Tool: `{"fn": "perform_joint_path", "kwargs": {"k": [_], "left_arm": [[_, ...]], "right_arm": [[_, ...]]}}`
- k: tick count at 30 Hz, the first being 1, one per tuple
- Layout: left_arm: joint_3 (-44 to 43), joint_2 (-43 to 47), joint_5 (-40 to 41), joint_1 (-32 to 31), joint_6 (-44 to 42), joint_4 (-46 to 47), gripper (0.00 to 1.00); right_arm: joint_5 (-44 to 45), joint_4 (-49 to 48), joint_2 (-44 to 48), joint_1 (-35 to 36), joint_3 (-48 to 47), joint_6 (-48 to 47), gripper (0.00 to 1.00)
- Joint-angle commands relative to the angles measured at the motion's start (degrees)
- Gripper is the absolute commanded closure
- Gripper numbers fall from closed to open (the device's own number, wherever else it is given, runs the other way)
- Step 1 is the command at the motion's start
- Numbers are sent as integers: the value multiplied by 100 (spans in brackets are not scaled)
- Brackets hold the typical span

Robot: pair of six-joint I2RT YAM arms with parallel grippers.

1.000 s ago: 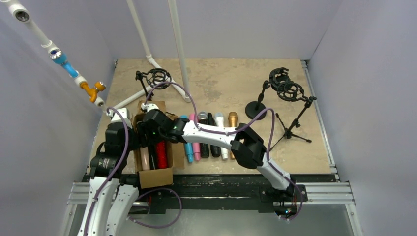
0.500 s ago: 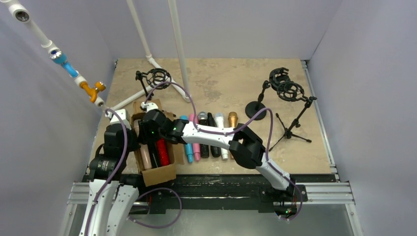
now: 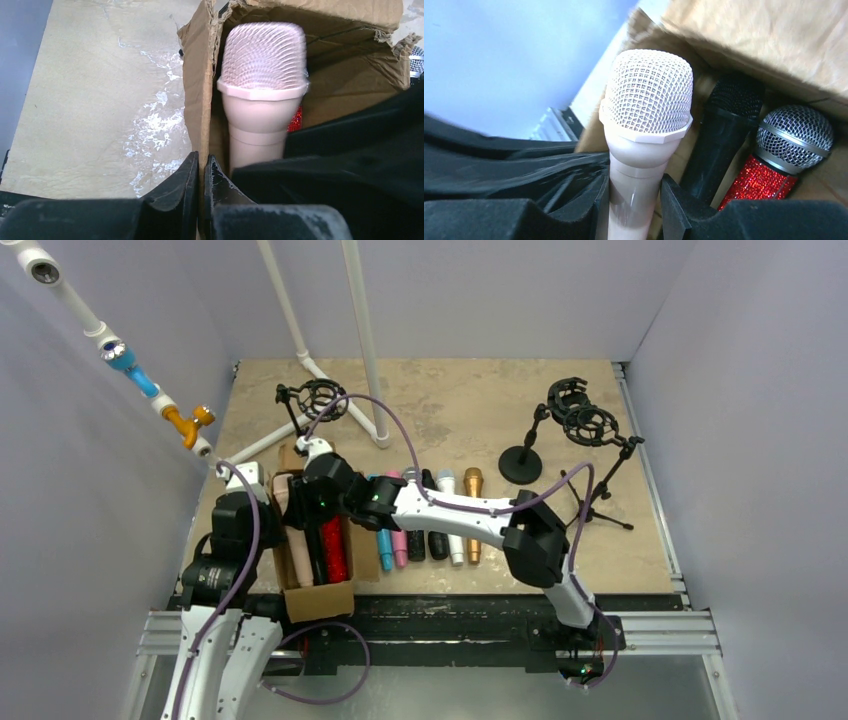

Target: Attach the microphones to the stand

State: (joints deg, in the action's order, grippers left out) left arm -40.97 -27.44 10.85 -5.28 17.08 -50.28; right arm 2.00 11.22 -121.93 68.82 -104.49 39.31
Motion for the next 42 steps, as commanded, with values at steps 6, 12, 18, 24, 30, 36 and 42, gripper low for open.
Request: {"fn": "perform_joint_path", "kwargs": {"k": [6, 12, 18, 24, 30, 36, 42], "left_arm": [[-227, 11, 72, -17, -86, 522, 100], [-237, 13, 94, -17, -108, 513, 100], [-253, -41, 90, -17, -117, 507, 100], [-254, -52, 70, -17, -118, 509, 100], [-258, -42, 40, -17, -117, 496, 100], [-264, -33, -2, -17, -117, 477, 100], [-254, -16, -30, -17, -108, 477, 100]], "right_arm": [[-182, 750, 927, -215, -301, -151, 100], [-180, 1279, 1935, -748, 509, -301, 100], [-416, 1828, 3022, -1592, 1495, -686, 100], [423, 2492, 3625, -2445, 2524, -1141, 100], [1151, 2553, 3808, -3197, 3509, -1241, 100], [1163, 2158, 3692, -3689, 4159, -1263, 100], [1082, 1945, 3214, -3886, 4265, -1359, 100]]}}
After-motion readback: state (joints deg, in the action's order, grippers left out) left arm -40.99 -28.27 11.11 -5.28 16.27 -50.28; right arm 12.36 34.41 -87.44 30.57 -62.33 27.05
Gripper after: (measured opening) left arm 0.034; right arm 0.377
